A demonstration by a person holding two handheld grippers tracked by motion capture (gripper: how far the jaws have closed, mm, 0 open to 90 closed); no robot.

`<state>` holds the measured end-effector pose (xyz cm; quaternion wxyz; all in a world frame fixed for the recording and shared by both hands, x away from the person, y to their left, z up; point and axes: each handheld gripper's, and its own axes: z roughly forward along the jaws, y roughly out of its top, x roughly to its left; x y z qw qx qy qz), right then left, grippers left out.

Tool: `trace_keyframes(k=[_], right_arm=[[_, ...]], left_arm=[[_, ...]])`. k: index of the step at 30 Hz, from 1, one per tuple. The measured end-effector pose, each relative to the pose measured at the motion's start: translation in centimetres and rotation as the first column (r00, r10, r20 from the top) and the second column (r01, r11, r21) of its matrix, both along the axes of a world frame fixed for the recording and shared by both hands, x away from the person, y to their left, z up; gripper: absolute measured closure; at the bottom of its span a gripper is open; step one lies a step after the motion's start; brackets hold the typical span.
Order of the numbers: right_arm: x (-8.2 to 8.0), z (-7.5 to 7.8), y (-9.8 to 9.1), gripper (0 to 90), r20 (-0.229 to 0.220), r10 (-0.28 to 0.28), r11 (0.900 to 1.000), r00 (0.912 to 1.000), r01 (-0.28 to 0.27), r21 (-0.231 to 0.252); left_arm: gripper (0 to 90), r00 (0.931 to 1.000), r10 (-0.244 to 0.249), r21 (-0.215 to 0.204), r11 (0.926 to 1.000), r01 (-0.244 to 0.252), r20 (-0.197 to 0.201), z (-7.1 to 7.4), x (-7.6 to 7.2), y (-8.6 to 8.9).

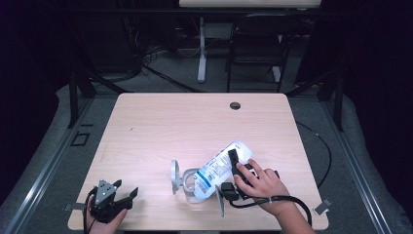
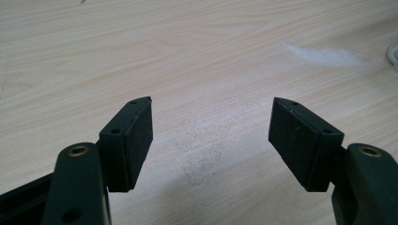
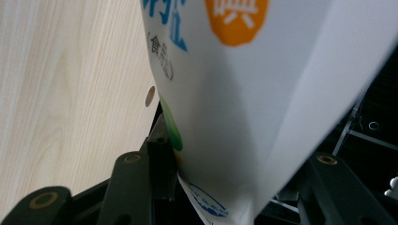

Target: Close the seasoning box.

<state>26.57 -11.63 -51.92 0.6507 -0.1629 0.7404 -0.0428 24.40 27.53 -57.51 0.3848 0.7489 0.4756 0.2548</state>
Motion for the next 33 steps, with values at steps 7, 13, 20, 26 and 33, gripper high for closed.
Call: trace_keyframes(k=[7,13,20,26,33], right_arm=[[0.02,0.05,0.01,53.0,-0.001,0.002,1.0,1.0,-0.002,-0.006],[0.02,0.04,-0.01,53.1,-0.001,0.002,1.0,1.0,-0.002,-0.007],[0.04,0.05,0.0,53.2,0.0,0.006,0.9999,1.0,-0.006,-0.01],[0.1,0.15,0.03,53.4,-0.001,0.012,0.9997,0.9999,-0.012,-0.021],[-0.11,0.37,0.19,53.7,0.013,-0.011,0.9988,0.9999,0.011,-0.047]], left_arm=[[31.3,1.0,0.001,-0.002,1.0,-0.001,-0.001,-0.01,-0.01,-0.03],[31.3,1.0,0.001,-0.004,1.0,-0.001,0.001,-0.02,0.0,-0.02],[31.3,1.0,0.001,-0.002,1.0,-0.001,0.0,0.0,-0.01,-0.02],[31.3,1.0,0.0,-0.003,1.0,0.0,0.001,0.0,-0.02,-0.03],[31.3,1.0,0.0,-0.005,1.0,0.0,0.001,0.01,-0.03,-0.04]])
